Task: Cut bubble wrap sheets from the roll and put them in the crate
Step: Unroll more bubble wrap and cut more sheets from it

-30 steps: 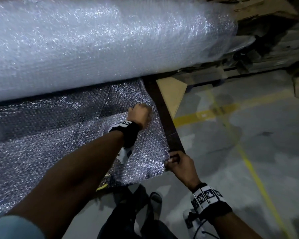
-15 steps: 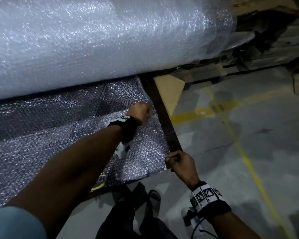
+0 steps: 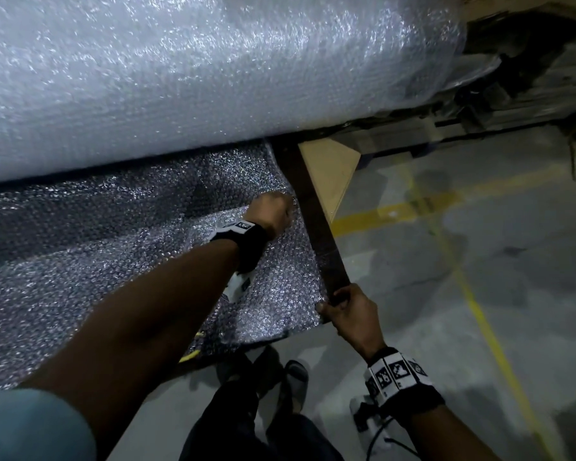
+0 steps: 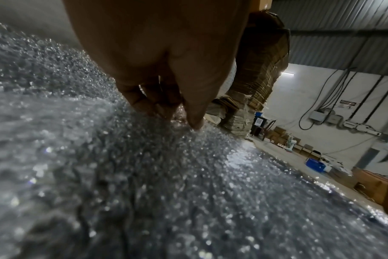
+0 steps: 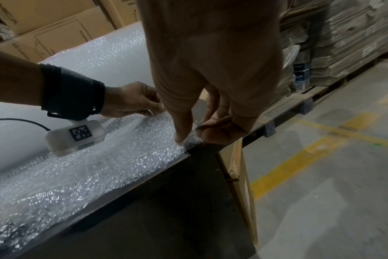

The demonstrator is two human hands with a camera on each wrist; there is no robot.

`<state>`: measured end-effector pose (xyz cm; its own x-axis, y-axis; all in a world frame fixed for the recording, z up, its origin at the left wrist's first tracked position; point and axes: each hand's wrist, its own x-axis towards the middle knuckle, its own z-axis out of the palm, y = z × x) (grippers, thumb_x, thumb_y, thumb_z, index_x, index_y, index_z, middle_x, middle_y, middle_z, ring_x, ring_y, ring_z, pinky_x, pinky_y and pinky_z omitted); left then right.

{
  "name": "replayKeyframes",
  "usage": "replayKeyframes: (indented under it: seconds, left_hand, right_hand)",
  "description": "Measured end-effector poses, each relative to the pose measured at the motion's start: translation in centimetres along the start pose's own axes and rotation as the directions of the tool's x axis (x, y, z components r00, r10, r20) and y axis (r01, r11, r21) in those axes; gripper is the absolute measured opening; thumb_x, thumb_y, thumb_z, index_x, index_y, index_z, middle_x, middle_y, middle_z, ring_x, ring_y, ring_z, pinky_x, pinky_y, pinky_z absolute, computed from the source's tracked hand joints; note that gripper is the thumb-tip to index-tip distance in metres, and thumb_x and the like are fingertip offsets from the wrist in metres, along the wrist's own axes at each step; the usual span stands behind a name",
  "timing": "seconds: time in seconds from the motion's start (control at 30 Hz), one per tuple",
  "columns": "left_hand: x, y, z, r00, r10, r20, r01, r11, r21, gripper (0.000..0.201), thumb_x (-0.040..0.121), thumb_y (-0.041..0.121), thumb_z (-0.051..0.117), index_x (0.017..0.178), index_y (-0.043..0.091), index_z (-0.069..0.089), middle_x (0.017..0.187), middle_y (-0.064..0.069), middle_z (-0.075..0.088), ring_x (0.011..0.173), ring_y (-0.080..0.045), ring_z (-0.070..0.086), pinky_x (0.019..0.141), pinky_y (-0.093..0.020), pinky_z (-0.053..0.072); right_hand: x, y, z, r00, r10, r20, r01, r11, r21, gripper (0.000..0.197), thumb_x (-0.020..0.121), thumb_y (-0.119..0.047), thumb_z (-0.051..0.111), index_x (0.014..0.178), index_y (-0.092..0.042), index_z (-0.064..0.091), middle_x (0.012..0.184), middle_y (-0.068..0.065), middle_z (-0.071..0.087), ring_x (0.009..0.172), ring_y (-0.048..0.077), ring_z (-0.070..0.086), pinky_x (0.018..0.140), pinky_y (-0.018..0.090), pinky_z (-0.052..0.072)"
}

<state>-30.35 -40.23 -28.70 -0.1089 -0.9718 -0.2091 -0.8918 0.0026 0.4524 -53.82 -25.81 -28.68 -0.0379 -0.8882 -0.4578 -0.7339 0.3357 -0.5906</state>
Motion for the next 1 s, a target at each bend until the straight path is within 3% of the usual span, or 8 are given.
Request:
replayKeyframes:
  seconds: [0.2,0.3,0.4,0.5,0.67,0.8,0.9,1.0]
  left_hand:
    - [-1.5,-1.3,-0.9,0.984,0.147,-0.097,-0.150,0.988,-0.024,0.037,0.088,0.021,0.068,0.120,0.005,0.060,0.116,-0.018,0.059,0.102,-0.038,0.058,0.083,-0.041,0.051]
    - [-4.5,-4.0,-2.7,0.957,0.181,-0.226,-0.192,0.981,-0.026,0.044,0.084,0.036,0.057,0.115,0.005,0.060,0.107,-0.019,0.059,0.095,-0.039,0.058,0.077,-0.048,0.052]
    - [-9.3,-6.4,-4.2,0.935,0.170,-0.312,-0.178,0.984,0.003,0.037,0.086,0.030,0.065,0.113,0.006,0.059,0.108,-0.018,0.060,0.094,-0.040,0.059,0.075,-0.049,0.052]
    - [-15.5,-8.2,-4.6,0.918,0.153,-0.365,-0.128,0.988,0.090,0.040,0.090,0.041,0.058,0.110,0.007,0.061,0.107,-0.019,0.061,0.093,-0.040,0.059,0.074,-0.048,0.052]
    - [-27.0,-9.0,-2.6,0.984,-0.025,-0.178,0.067,0.970,0.235,0.079,0.075,0.075,0.043,0.128,0.019,0.060,0.127,-0.010,0.058,0.113,-0.039,0.053,0.089,-0.055,0.046]
    - [-31.1,-8.6,-0.4,0.983,-0.157,0.098,0.111,0.922,0.371,0.104,0.070,0.080,0.056,0.153,0.021,0.032,0.156,-0.009,0.030,0.139,-0.037,0.032,0.108,-0.059,0.026]
    - [-31.0,-8.6,-0.1,0.990,-0.136,0.027,0.115,0.913,0.391,0.086,0.077,0.075,0.045,0.143,0.021,0.046,0.145,-0.014,0.044,0.129,-0.039,0.044,0.104,-0.060,0.036]
    - [-31.2,-9.0,0.3,1.000,0.007,-0.011,-0.001,0.885,0.466,0.061,0.079,0.062,0.040,0.111,0.017,0.068,0.113,-0.014,0.063,0.100,-0.037,0.062,0.080,-0.055,0.051]
  right_hand:
    - [-0.8,-0.7,-1.2,0.998,-0.018,0.052,0.024,0.993,-0.117,0.056,0.074,-0.049,0.083,0.109,-0.015,0.055,0.098,0.004,0.067,0.092,0.023,0.062,0.074,0.029,0.043]
    - [-1.7,-1.2,-1.5,0.970,-0.228,-0.082,0.195,0.937,-0.288,0.037,0.088,-0.040,0.072,0.108,-0.011,0.060,0.102,0.010,0.061,0.090,0.032,0.061,0.071,0.034,0.044]
    - [-2.2,-2.9,-0.5,0.845,-0.533,-0.041,0.481,0.792,-0.376,0.019,0.094,-0.027,0.059,0.100,-0.009,0.063,0.100,0.013,0.056,0.086,0.033,0.057,0.069,0.036,0.044]
    - [-1.8,-5.2,1.6,0.701,-0.696,0.152,0.690,0.609,-0.391,0.033,0.094,-0.033,0.042,0.100,-0.009,0.063,0.100,0.012,0.053,0.091,0.029,0.052,0.079,0.038,0.042]
    - [-2.6,-7.3,3.9,0.637,-0.693,0.338,0.755,0.474,-0.452,0.028,0.094,-0.031,0.055,0.116,-0.015,0.060,0.113,0.011,0.050,0.102,0.030,0.050,0.082,0.041,0.048]
    - [-3.1,-6.8,4.6,0.659,-0.623,0.421,0.739,0.433,-0.516,0.038,0.094,-0.041,0.056,0.125,-0.020,0.053,0.124,0.010,0.044,0.113,0.029,0.043,0.091,0.041,0.046]
    - [-3.5,-6.5,4.6,0.661,-0.607,0.441,0.735,0.407,-0.541,0.042,0.095,-0.037,0.054,0.133,-0.019,0.049,0.130,0.011,0.042,0.119,0.032,0.041,0.094,0.044,0.047]
    - [-3.8,-6.8,4.4,0.668,-0.585,0.459,0.733,0.416,-0.537,0.048,0.095,-0.035,0.055,0.138,-0.017,0.046,0.132,0.013,0.042,0.120,0.034,0.040,0.100,0.045,0.043]
